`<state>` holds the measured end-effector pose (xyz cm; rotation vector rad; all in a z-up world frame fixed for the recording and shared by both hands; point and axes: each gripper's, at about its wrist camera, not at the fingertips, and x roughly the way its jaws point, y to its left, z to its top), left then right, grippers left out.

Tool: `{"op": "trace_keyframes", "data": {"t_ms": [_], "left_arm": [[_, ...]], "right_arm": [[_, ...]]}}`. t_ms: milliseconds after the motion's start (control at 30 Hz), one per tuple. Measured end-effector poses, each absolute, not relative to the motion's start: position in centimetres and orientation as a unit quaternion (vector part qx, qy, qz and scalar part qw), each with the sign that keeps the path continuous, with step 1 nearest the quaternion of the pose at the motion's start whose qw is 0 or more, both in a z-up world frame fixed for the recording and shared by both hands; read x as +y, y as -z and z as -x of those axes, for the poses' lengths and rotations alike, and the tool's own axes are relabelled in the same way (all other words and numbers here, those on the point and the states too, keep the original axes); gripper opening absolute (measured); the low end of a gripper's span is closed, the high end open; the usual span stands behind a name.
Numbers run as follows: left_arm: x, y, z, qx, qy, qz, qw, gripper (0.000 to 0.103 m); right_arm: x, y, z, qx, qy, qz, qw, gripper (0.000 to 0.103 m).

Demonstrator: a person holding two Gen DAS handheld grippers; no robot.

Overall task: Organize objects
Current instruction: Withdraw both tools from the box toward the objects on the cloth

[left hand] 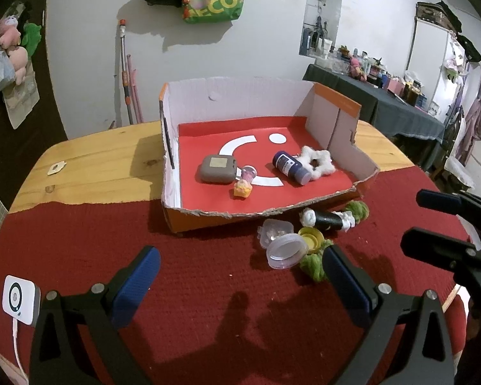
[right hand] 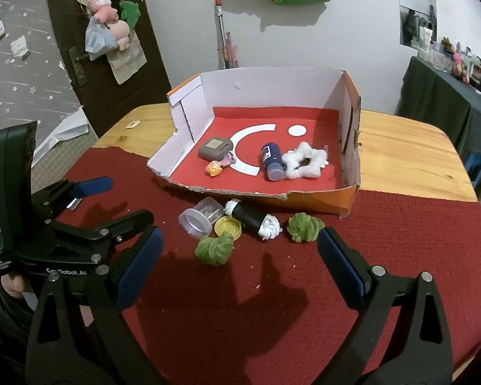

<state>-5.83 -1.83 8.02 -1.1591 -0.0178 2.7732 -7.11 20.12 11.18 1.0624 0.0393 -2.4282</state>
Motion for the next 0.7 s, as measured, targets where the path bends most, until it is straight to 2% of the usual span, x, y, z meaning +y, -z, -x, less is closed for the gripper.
{"op": "trace_keyframes", "data": {"t_ms": [700], "left_arm": [[-1.5, -5.9, 6.2, -0.012, -0.911, 0.405, 0.076, 0.103]], "right_arm": [[21.1, -9.5, 7.2, 0.007, 0.889, -0.396, 0.229, 0.098]]}}
